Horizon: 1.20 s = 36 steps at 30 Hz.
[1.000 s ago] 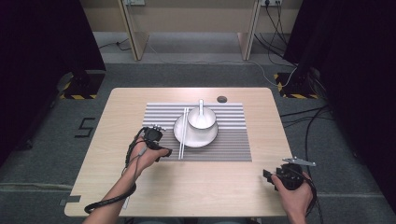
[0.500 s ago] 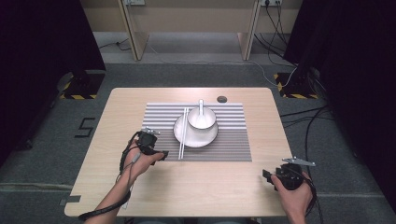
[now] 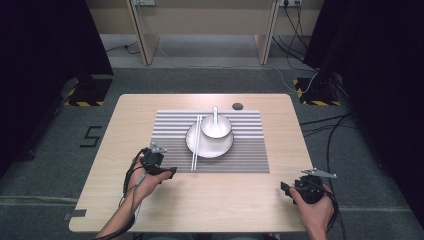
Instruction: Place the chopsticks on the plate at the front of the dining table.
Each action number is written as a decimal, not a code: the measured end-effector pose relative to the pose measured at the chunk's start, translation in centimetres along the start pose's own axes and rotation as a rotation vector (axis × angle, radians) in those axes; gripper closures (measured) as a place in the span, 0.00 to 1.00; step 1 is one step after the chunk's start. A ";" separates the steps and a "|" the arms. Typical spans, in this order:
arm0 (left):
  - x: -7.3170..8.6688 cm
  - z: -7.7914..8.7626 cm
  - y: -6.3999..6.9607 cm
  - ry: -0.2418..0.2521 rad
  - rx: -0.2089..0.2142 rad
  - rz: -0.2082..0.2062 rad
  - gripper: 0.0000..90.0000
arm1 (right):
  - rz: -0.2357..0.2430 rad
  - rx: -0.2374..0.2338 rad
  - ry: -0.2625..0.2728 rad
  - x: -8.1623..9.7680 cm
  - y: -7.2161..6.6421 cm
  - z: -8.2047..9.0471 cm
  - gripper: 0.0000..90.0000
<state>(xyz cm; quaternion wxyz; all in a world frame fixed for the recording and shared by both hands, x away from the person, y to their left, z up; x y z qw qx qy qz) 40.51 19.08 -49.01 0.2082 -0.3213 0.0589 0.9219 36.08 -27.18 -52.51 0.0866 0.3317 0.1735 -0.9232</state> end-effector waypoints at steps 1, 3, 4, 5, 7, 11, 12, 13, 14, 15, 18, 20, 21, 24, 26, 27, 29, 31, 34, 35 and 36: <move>0.1 0.1 0.0 0.002 0.000 0.002 0.37 | -0.001 0.000 0.000 0.0 0.0 0.0 0.42; 0.4 0.3 -0.2 0.008 -0.001 0.007 0.37 | -0.001 0.000 -0.002 0.0 0.0 0.0 0.42; 0.5 0.4 -0.3 0.010 -0.001 0.010 0.37 | -0.004 0.000 -0.004 0.0 0.0 0.0 0.42; 0.7 0.5 -0.4 0.013 0.000 0.013 0.37 | -0.003 0.000 -0.004 0.0 0.0 0.0 0.42; 0.9 0.7 -0.5 0.019 0.001 0.019 0.37 | 0.004 0.000 -0.003 0.0 0.0 0.0 0.42; 1.6 1.2 -0.9 0.030 0.000 0.034 0.37 | 0.005 0.001 -0.003 0.0 -0.1 0.0 0.42; 1.7 1.3 -1.0 0.033 0.004 0.038 0.37 | 0.003 0.000 -0.003 0.0 -0.1 0.0 0.42; 1.9 1.4 -1.1 0.037 0.004 0.045 0.37 | 0.003 0.000 -0.003 0.0 -0.1 0.0 0.42; 2.0 1.5 -1.2 0.037 0.002 0.044 0.37 | 0.004 -0.001 -0.002 0.0 -0.1 0.0 0.42; 2.2 1.6 -1.4 0.041 0.001 0.049 0.37 | 0.008 0.000 -0.001 0.0 -0.1 0.0 0.42; 2.6 2.0 -1.8 0.050 -0.004 0.058 0.37 | 0.007 0.000 -0.001 0.0 -0.1 0.0 0.42; 2.9 2.2 -2.1 0.054 -0.004 0.063 0.37 | 0.007 0.000 0.000 0.0 -0.1 0.0 0.42; 3.1 2.3 -2.2 0.058 -0.003 0.071 0.37 | 0.008 0.000 0.000 0.0 -0.1 0.0 0.42; 3.4 2.5 -2.6 0.069 -0.003 0.087 0.37 | 0.008 -0.001 -0.001 0.0 -0.2 0.0 0.42; 3.6 2.7 -2.8 0.069 -0.004 0.095 0.37 | 0.008 -0.001 -0.002 0.0 -0.2 0.0 0.42; 3.7 2.8 -3.0 0.074 -0.006 0.100 0.37 | 0.004 -0.002 -0.003 0.0 -0.3 0.0 0.42; 3.9 2.9 -3.1 0.080 -0.007 0.106 0.37 | 0.004 -0.002 -0.003 0.0 -0.3 -0.1 0.42; 4.1 3.1 -3.3 0.084 -0.009 0.109 0.37 | 0.004 -0.003 -0.003 0.0 -0.3 -0.1 0.42; 4.4 3.2 -3.5 0.089 -0.010 0.112 0.37 | 0.006 -0.003 -0.002 0.0 -0.3 0.0 0.42; 4.5 3.3 -3.6 0.087 -0.011 0.114 0.37 | 0.007 -0.003 -0.002 0.0 -0.2 0.0 0.42; 4.6 3.3 -3.7 0.092 -0.012 0.118 0.37 | 0.007 -0.003 0.000 0.0 -0.2 0.0 0.42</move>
Point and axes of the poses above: each handheld gripper's, and its own axes: z roughly backward along the jaws, x roughly out of its underside, y roughly to its right, the point moved 4 cm from there along -z, roughly forward along the jaws, and after that the axes turned 5 degrees about -x, right-handed, at the moved point
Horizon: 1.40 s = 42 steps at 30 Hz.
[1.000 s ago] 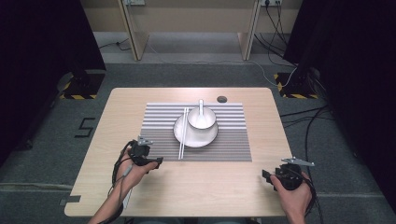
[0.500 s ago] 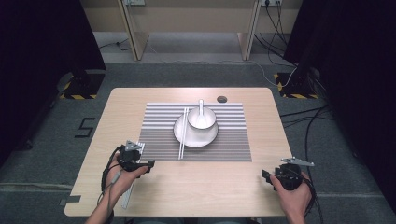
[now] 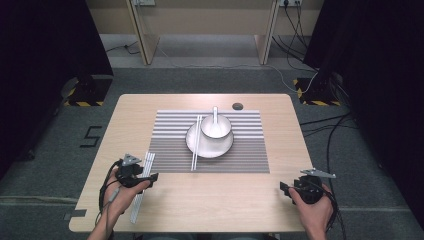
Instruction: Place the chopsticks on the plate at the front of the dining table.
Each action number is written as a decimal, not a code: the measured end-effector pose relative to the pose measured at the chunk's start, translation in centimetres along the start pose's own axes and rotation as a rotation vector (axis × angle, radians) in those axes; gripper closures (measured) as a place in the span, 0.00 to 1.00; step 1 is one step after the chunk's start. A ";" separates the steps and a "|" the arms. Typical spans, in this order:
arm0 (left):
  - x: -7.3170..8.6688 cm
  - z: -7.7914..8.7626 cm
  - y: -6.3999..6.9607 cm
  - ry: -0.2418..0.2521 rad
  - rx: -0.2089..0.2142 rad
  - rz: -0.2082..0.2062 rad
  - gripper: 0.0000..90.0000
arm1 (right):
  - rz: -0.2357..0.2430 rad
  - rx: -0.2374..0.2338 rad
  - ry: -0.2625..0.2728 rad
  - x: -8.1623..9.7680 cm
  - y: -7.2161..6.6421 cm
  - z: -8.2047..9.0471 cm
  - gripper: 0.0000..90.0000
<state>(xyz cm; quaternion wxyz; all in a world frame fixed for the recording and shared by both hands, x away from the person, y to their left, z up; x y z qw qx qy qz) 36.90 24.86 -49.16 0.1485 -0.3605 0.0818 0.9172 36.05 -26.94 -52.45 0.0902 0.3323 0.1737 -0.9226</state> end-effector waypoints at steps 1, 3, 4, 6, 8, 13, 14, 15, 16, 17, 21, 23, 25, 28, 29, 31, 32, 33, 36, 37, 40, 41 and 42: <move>0.1 0.1 -0.1 0.002 -0.004 0.003 0.38 | -0.001 0.000 0.000 0.0 0.0 0.0 0.42; 0.3 0.3 -0.4 0.008 -0.006 0.007 0.38 | 0.000 -0.001 -0.002 0.0 0.0 0.0 0.42; 0.4 0.4 -0.6 0.015 -0.013 0.012 0.38 | 0.000 -0.001 -0.002 0.0 0.0 0.0 0.42; 0.4 0.6 -0.9 0.024 -0.021 0.019 0.38 | -0.003 -0.001 -0.002 0.0 -0.1 0.0 0.42; 0.5 0.8 -1.4 0.032 -0.029 0.032 0.38 | -0.003 -0.001 -0.002 0.0 -0.1 0.0 0.42; 0.8 1.3 -2.1 0.040 -0.038 0.042 0.38 | -0.001 0.000 -0.002 0.0 -0.1 0.0 0.42; 0.9 1.3 -2.2 0.040 -0.038 0.043 0.38 | 0.002 0.001 -0.002 0.0 -0.1 0.0 0.42; 1.0 1.4 -2.4 0.044 -0.039 0.049 0.38 | 0.001 0.000 -0.003 0.0 -0.1 0.0 0.42; 1.1 1.5 -2.6 0.045 -0.043 0.052 0.38 | 0.002 0.000 -0.003 0.0 -0.1 -0.1 0.42; 1.2 1.6 -2.8 0.046 -0.045 0.056 0.38 | 0.002 0.000 -0.003 0.0 -0.1 -0.1 0.42; 1.7 1.9 -3.5 0.055 -0.056 0.072 0.38 | -0.001 0.000 -0.001 0.0 -0.1 0.0 0.42; 2.0 2.0 -3.9 0.058 -0.061 0.081 0.38 | 0.001 0.001 -0.001 0.0 0.0 0.0 0.42; 2.3 2.2 -4.4 0.054 -0.068 0.089 0.38 | 0.002 0.000 -0.001 0.0 -0.1 0.0 0.42; 2.8 2.3 -5.0 0.055 -0.077 0.102 0.38 | 0.002 0.000 -0.002 0.0 -0.1 0.0 0.42; 2.9 2.4 -5.1 0.056 -0.080 0.108 0.38 | 0.001 0.000 -0.002 0.0 -0.1 0.0 0.42; 3.2 2.5 -5.5 0.056 -0.085 0.117 0.38 | 0.000 0.001 -0.001 0.0 -0.1 0.0 0.42; 3.3 2.5 -5.7 0.056 -0.085 0.121 0.38 | 0.001 0.001 -0.001 0.0 -0.1 0.0 0.42; 3.5 2.5 -5.8 0.059 -0.086 0.127 0.38 | 0.001 0.001 -0.001 0.0 -0.1 0.0 0.42; 3.8 2.7 -6.5 0.070 -0.098 0.147 0.38 | 0.000 0.001 -0.002 0.0 -0.1 0.0 0.42; 3.8 2.8 -6.7 0.071 -0.102 0.151 0.38 | 0.000 0.000 -0.002 0.0 -0.1 0.0 0.42; 4.1 2.8 -7.2 0.081 -0.113 0.161 0.38 | 0.001 0.000 -0.001 0.0 -0.1 -0.1 0.42; 4.2 2.8 -7.3 0.084 -0.115 0.165 0.38 | 0.000 0.000 0.000 0.0 0.0 0.0 0.42; 4.3 2.8 -7.5 0.088 -0.116 0.171 0.38 | -0.003 0.000 0.000 0.0 -0.1 0.0 0.42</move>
Point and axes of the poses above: each handheld gripper's, and its own axes: z roughly backward along the jaws, x roughly out of its underside, y roughly to its right, the point moved 4 cm from there along -z, roughly forward along the jaws, and after that the axes turned 5 degrees about -x, right-handed, at the moved point
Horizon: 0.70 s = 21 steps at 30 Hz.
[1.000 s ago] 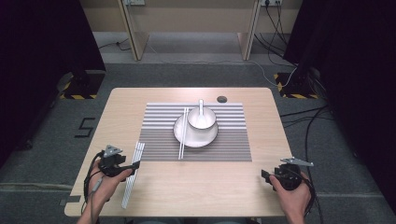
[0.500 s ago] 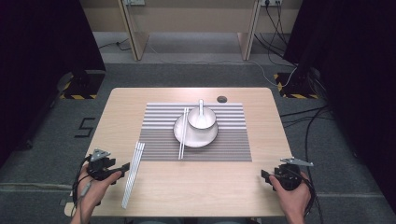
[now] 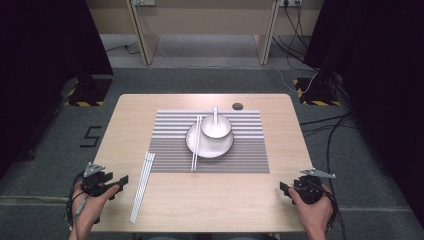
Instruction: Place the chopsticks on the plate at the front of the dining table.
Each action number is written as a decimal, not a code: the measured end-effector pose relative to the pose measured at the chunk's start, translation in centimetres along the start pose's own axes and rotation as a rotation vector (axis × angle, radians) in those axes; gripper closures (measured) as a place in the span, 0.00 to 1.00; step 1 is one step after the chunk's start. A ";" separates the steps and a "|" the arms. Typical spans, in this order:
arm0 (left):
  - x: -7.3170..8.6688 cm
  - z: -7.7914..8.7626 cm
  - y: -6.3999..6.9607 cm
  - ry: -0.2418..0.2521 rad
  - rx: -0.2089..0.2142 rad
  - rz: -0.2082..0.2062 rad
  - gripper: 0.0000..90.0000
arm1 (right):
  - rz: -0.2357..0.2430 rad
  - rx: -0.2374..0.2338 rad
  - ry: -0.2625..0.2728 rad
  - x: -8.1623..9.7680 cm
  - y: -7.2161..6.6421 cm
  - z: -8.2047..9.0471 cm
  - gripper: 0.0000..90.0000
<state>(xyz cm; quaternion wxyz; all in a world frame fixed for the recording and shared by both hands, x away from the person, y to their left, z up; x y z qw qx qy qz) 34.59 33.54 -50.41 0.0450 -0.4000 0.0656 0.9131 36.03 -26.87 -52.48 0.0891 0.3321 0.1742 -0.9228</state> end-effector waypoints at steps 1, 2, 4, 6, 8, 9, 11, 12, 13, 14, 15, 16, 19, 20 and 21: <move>0.1 -0.1 -0.1 0.005 -0.001 0.006 0.38 | 0.001 0.000 0.000 0.0 0.0 0.0 0.42; 0.2 -0.2 -0.3 0.006 -0.004 0.011 0.38 | -0.002 0.000 -0.001 0.0 0.0 0.0 0.42; 0.6 -0.4 -0.6 0.008 -0.007 0.023 0.38 | 0.001 0.000 0.000 0.0 0.0 0.0 0.42; 1.0 -0.6 -0.7 0.004 -0.009 0.028 0.38 | 0.003 0.000 0.000 0.0 0.0 0.0 0.42; 1.2 -0.7 -0.9 0.009 -0.011 0.037 0.38 | 0.001 -0.001 0.000 0.0 0.0 0.0 0.42; 1.3 -0.8 -0.9 0.012 -0.012 0.039 0.38 | 0.001 0.000 0.001 0.0 0.0 0.0 0.42; 1.5 -0.9 -1.0 0.020 -0.016 0.045 0.38 | -0.002 -0.001 0.000 0.0 0.0 0.0 0.42; 1.6 -0.9 -1.0 0.024 -0.020 0.048 0.38 | 0.001 -0.001 0.000 0.0 0.0 0.0 0.42; 1.7 -1.0 -0.9 0.031 -0.016 0.054 0.38 | 0.004 -0.001 0.000 0.0 0.0 0.0 0.42; 1.8 -1.0 -0.9 0.034 -0.015 0.055 0.38 | 0.007 -0.001 0.002 -0.1 0.0 0.0 0.42; 1.9 -1.0 -0.8 0.038 -0.016 0.051 0.38 | 0.006 -0.002 0.001 -0.1 0.0 -0.1 0.42; 1.9 -1.0 -0.7 0.046 -0.016 0.050 0.38 | 0.006 -0.002 0.001 -0.1 0.0 -0.1 0.42; 2.0 -0.9 -0.4 0.063 -0.019 0.045 0.38 | 0.010 -0.002 -0.001 -0.1 0.0 -0.1 0.42; 2.0 -0.8 -0.3 0.073 -0.018 0.050 0.38 | 0.011 -0.002 -0.002 -0.1 0.0 -0.1 0.42; 2.0 -0.8 -0.2 0.077 -0.017 0.045 0.38 | 0.009 -0.001 -0.002 -0.2 0.0 -0.1 0.42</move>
Point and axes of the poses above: each handheld gripper's, and its own axes: z roughly backward along the jaws, x roughly out of its underside, y roughly to its right, the point moved 4 cm from there along -z, roughly forward along the jaws, and after that the axes turned 5 degrees about -x, right-handed, at the moved point
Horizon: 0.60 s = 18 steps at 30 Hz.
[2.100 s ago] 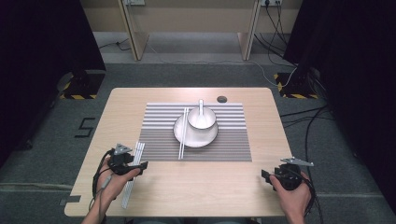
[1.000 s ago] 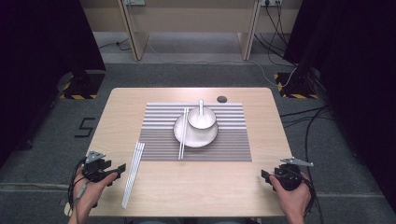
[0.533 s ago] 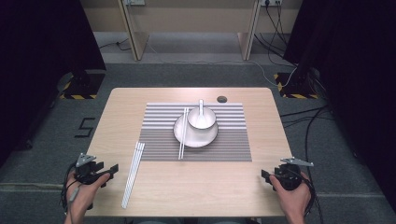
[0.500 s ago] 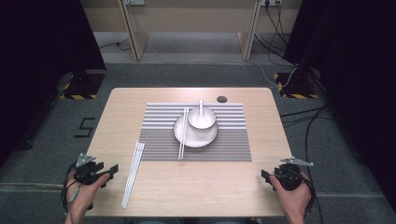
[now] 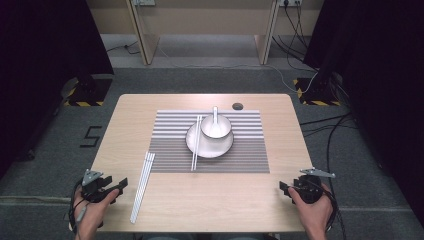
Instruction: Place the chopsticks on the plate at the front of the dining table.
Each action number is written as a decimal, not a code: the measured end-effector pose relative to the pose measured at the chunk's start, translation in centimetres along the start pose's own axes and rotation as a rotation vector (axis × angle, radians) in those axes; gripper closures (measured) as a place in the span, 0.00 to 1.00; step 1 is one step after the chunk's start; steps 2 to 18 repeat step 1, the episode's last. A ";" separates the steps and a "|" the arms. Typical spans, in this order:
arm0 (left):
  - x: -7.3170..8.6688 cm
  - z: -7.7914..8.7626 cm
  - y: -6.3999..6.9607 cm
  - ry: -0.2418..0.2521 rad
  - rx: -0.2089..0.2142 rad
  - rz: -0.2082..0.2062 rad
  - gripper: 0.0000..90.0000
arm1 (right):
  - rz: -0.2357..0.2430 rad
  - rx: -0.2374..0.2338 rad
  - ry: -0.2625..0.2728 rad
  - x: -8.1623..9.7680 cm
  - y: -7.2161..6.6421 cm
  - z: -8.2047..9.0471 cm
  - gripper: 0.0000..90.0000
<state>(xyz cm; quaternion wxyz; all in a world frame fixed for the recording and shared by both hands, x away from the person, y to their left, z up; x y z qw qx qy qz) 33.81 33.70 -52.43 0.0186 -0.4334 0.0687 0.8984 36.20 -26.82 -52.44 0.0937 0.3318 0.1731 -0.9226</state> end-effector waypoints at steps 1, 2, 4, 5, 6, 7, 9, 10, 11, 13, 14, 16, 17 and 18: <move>0.0 0.0 0.0 0.001 0.000 -0.002 0.38 | 0.004 -0.001 0.000 0.0 0.0 0.0 0.42; 0.0 0.0 0.0 0.001 0.000 -0.002 0.38 | 0.004 -0.001 0.000 0.0 0.0 0.0 0.42; 0.0 0.0 0.0 0.001 0.000 -0.002 0.38 | 0.004 -0.001 0.000 0.0 0.0 0.0 0.42; 0.0 0.0 0.0 0.001 0.000 -0.002 0.38 | 0.004 -0.001 0.000 0.0 0.0 0.0 0.42; 0.0 0.0 0.0 0.001 0.000 -0.002 0.38 | 0.004 -0.001 0.000 0.0 0.0 0.0 0.42; 0.0 0.0 0.0 0.001 0.000 -0.002 0.38 | 0.004 -0.001 0.000 0.0 0.0 0.0 0.42; 0.0 0.0 0.0 0.001 0.000 -0.002 0.38 | 0.004 -0.001 0.000 0.0 0.0 0.0 0.42; 0.0 0.0 0.0 0.001 0.000 -0.002 0.38 | 0.004 -0.001 0.000 0.0 0.0 0.0 0.42; 0.0 0.0 0.0 0.001 0.000 -0.002 0.38 | 0.004 -0.001 0.000 0.0 0.0 0.0 0.42; 0.0 0.0 0.0 0.001 0.000 -0.002 0.38 | 0.004 -0.001 0.000 0.0 0.0 0.0 0.42; 0.0 0.0 0.0 0.001 0.000 -0.002 0.38 | 0.004 -0.001 0.000 0.0 0.0 0.0 0.42; 0.0 0.0 0.0 0.001 0.000 -0.002 0.38 | 0.004 -0.001 0.000 0.0 0.0 0.0 0.42; 0.0 0.0 0.0 0.001 0.000 -0.002 0.38 | 0.004 -0.001 0.000 0.0 0.0 0.0 0.42; 0.0 0.0 0.0 0.001 0.000 -0.002 0.38 | 0.004 -0.001 0.000 0.0 0.0 0.0 0.42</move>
Point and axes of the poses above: each handheld gripper's, and its own axes: z roughly backward along the jaws, x roughly out of its underside, y roughly to its right, the point moved 4 cm from there along -z, roughly forward along the jaws, and after that the axes turned 5 degrees about -x, right-handed, at the moved point
